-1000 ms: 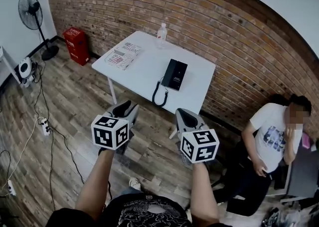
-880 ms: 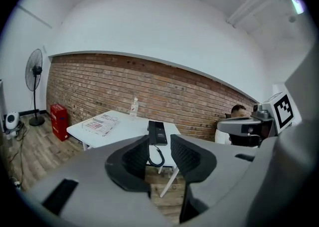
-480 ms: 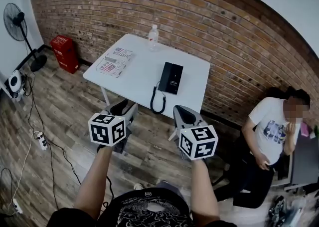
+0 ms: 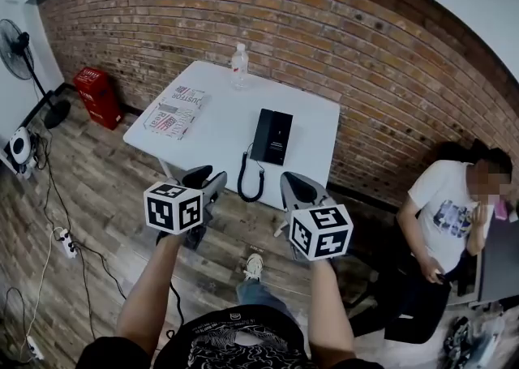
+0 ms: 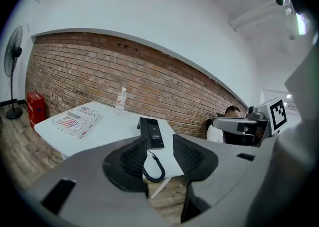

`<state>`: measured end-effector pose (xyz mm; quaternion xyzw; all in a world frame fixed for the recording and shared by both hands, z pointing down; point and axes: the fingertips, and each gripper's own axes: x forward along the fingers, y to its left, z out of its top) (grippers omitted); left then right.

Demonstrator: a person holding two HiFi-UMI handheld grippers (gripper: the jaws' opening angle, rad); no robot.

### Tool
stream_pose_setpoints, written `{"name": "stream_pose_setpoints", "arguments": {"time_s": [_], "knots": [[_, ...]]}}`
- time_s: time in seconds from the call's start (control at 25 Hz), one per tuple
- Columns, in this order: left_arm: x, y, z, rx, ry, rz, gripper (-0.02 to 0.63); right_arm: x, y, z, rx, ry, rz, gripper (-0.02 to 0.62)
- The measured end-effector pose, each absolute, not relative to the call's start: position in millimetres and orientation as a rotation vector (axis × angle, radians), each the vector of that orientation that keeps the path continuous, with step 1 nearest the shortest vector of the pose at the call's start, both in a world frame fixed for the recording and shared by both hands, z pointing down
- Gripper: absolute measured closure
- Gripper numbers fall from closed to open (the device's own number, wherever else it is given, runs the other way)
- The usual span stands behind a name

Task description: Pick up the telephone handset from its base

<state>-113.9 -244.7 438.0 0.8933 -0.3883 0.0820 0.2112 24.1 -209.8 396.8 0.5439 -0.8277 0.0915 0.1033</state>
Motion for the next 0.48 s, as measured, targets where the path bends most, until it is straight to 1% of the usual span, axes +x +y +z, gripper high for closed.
{"name": "stream_pose_setpoints", "arguments": {"time_s": [0.48], "knots": [[-36.3, -373.3, 485.4, 2.390, -0.826, 0.283, 0.446, 73.5, -339.5, 417.2, 1.547, -2.448, 0.322, 0.597]]}}
